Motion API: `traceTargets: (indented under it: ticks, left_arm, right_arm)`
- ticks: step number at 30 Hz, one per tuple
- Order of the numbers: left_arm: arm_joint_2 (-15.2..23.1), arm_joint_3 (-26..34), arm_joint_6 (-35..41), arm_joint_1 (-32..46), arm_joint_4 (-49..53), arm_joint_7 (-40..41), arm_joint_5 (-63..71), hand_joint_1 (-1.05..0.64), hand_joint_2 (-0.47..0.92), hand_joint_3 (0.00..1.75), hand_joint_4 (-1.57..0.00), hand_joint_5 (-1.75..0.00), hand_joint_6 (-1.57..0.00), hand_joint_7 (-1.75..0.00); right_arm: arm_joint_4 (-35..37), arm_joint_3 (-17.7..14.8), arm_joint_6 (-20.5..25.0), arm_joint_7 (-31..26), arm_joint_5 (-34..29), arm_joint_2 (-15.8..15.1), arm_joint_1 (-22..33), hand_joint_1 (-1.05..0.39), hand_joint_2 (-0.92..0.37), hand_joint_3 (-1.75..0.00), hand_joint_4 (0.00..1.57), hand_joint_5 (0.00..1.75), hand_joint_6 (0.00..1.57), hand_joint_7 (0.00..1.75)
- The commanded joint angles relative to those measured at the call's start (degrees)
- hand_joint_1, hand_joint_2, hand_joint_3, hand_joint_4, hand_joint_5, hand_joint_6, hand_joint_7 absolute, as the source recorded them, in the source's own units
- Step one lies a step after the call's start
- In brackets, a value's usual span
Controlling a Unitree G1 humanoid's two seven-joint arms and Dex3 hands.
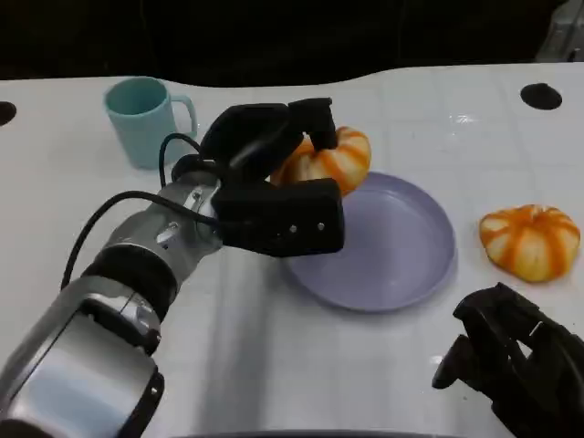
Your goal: Grasp the bread from the table and place it into the plate.
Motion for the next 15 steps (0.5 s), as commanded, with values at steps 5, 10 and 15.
traceTargets:
  ticks: [5,10,15]
  left_arm:
    - [-5.5,-4.0,3.4,-3.7,1.4,-1.6,3.0,-0.21,0.52,1.01,-0.92,-1.75,-0.7,-1.74]
    - [-7.2,-5.6,5.7,-4.3,2.5,-2.3,4.2,-0.22,0.59,0.85,-0.89,-1.75,-0.73,-1.46]
    - [-8.9,-6.8,8.4,-4.3,3.5,-2.1,5.1,-0.2,0.71,0.57,-0.87,-1.75,-0.81,-1.25]
  right_arm:
    - [-0.7,0.2,-0.9,0.4,-0.2,-0.4,0.8,-0.49,-0.92,-0.26,0.56,1.74,0.51,1.46]
    - [-0.9,0.6,-1.2,0.2,-0.6,-0.2,1.0,-0.48,-0.92,-0.26,0.57,1.73,0.53,1.44]
    - [-0.9,1.0,-1.3,0.2,-0.4,0.3,1.2,-0.47,-0.92,-0.27,0.58,1.71,0.53,1.43]
